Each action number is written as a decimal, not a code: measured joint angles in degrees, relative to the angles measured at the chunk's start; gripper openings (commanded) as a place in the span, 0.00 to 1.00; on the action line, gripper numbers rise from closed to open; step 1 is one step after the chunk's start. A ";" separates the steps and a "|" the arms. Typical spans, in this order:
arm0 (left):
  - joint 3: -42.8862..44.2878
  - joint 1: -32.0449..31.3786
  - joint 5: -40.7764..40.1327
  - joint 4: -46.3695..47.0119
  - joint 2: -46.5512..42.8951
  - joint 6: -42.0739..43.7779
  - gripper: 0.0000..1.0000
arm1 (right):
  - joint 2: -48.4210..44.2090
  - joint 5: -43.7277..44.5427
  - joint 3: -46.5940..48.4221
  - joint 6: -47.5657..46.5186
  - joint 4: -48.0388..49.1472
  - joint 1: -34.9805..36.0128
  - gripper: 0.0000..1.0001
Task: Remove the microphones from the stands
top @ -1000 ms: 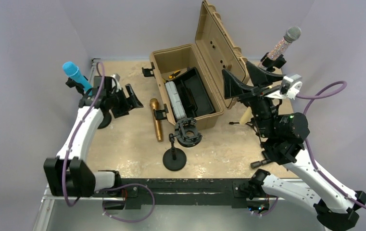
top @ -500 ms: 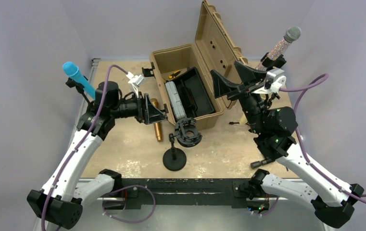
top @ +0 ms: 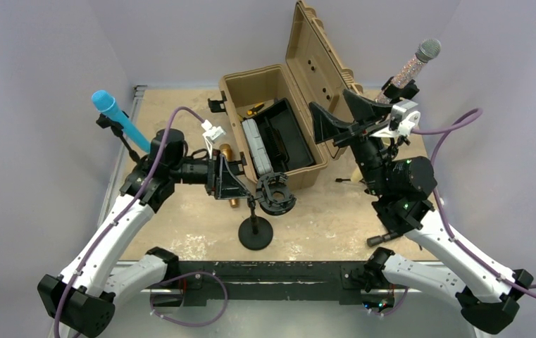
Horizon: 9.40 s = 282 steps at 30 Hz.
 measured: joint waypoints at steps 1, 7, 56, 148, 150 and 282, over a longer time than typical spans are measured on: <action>0.00 -0.68 0.07 0.04 0.00 0.00 0.61 | 0.02 0.00 0.00 0.02 0.04 0.00 0.93; -0.26 -3.82 0.24 0.11 0.24 -0.02 0.58 | -0.02 -0.02 0.00 0.42 -0.04 0.00 0.93; -8.31 -11.41 -13.60 -1.11 5.53 6.60 0.23 | -0.74 -0.28 -0.04 1.84 -0.09 0.00 0.92; 25.99 -23.34 -100.02 -23.39 6.49 19.28 0.99 | -2.51 -0.55 -4.00 2.58 2.40 0.00 0.93; 28.65 -19.17 -103.03 -25.68 7.78 16.83 1.00 | -2.34 -0.55 -4.00 2.56 2.38 0.00 0.93; 21.97 -13.57 -88.91 -22.05 -5.18 5.88 0.84 | 38.01 -31.10 9.33 -2.01 18.93 5.29 0.86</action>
